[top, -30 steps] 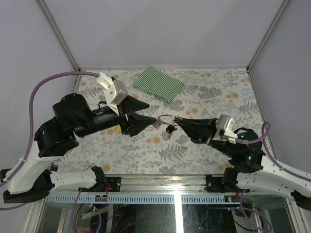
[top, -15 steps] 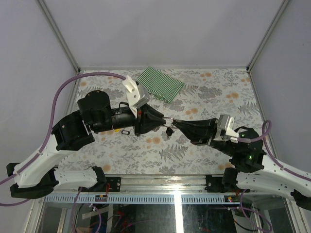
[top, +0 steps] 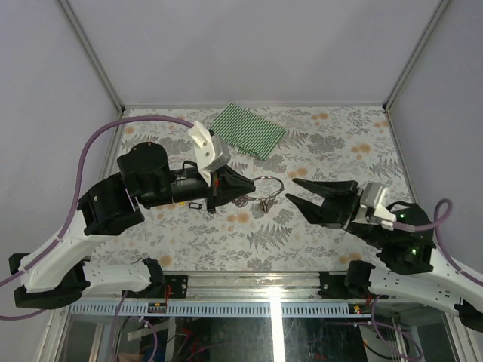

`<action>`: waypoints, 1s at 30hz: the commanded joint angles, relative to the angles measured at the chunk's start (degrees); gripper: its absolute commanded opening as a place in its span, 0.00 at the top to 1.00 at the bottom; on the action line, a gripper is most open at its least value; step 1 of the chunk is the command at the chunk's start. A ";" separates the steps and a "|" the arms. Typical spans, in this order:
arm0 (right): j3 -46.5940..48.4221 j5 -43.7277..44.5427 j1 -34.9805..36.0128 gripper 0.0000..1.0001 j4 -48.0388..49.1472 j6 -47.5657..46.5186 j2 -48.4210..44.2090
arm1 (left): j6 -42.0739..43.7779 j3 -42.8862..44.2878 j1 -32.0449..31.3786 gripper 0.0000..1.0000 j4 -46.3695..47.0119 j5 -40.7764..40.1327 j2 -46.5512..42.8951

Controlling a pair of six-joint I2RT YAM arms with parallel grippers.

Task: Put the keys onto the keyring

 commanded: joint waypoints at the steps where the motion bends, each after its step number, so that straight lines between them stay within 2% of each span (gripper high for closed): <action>1: 3.16 4.37 0.23 0.55 -4.40 -3.16 -4.37 | 0.12 1.02 0.38 1.00 1.70 -2.49 -0.43; 10: 5.74 8.26 0.24 0.49 -11.72 -5.85 -6.07 | 0.34 1.97 0.36 1.00 0.70 -3.33 0.64; 17: 13.15 8.14 0.14 0.43 -23.11 -2.79 0.49 | 0.60 4.08 0.36 1.00 -2.85 -7.94 2.06; 23: 10.47 6.24 0.23 0.41 -18.88 -0.57 2.17 | 1.05 5.27 0.37 1.00 -4.42 -7.53 3.37; 30: 10.05 1.40 0.20 0.43 -16.25 -3.74 2.42 | 0.84 3.55 0.37 1.00 -3.20 -4.11 2.26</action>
